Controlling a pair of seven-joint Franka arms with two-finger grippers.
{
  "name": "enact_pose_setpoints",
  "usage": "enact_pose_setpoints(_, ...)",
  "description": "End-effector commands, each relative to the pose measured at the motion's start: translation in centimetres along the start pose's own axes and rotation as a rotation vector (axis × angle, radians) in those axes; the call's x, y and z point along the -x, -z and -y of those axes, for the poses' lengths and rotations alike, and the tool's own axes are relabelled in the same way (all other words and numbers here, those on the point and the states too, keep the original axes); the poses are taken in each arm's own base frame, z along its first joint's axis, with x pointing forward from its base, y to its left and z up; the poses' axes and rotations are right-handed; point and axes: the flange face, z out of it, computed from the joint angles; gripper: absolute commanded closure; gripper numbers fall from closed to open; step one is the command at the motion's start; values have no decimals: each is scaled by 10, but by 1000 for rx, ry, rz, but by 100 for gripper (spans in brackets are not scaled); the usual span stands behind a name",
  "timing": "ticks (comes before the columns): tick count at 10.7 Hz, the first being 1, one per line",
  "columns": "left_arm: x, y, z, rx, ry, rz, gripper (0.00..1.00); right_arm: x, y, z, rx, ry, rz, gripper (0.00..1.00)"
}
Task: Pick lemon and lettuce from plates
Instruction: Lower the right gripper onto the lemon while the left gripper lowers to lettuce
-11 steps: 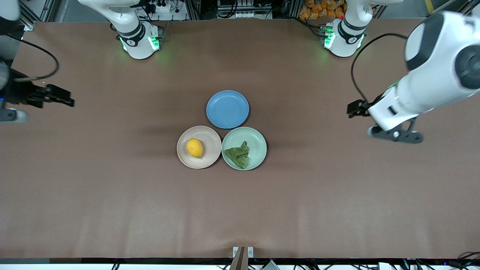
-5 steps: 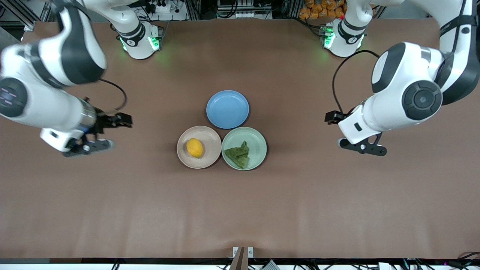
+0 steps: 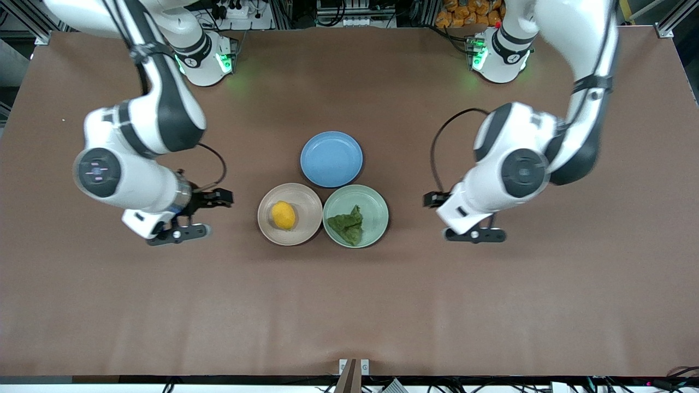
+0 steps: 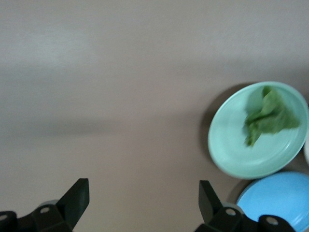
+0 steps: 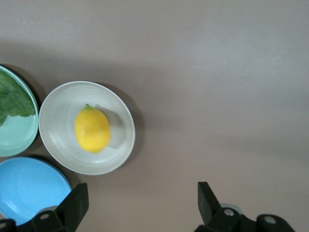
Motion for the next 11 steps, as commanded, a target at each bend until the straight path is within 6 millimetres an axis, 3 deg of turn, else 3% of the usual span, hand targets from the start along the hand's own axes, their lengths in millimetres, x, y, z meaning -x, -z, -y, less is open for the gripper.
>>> enact_pose_setpoints(1, -5, -14, -34, 42, 134, -57, 0, 4, -52, 46, -1, -50, -37, 0)
enact_pose_setpoints(4, -6, -45, -67, 69, 236, -97, 0, -2, -100, 70, 13, -17, -58, 0)
enact_pose_setpoints(6, -10, -56, -74, 86, 271, -120, 0, -6, -130, 88, 22, -25, -71, 0)
enact_pose_setpoints(9, -7, -88, -106, 116, 283, -163, 0, -14, -172, 99, 34, -30, -101, 0)
enact_pose_setpoints(11, -8, -114, -126, 159, 313, -212, 0, -14, -187, 102, 39, -28, -112, 0)
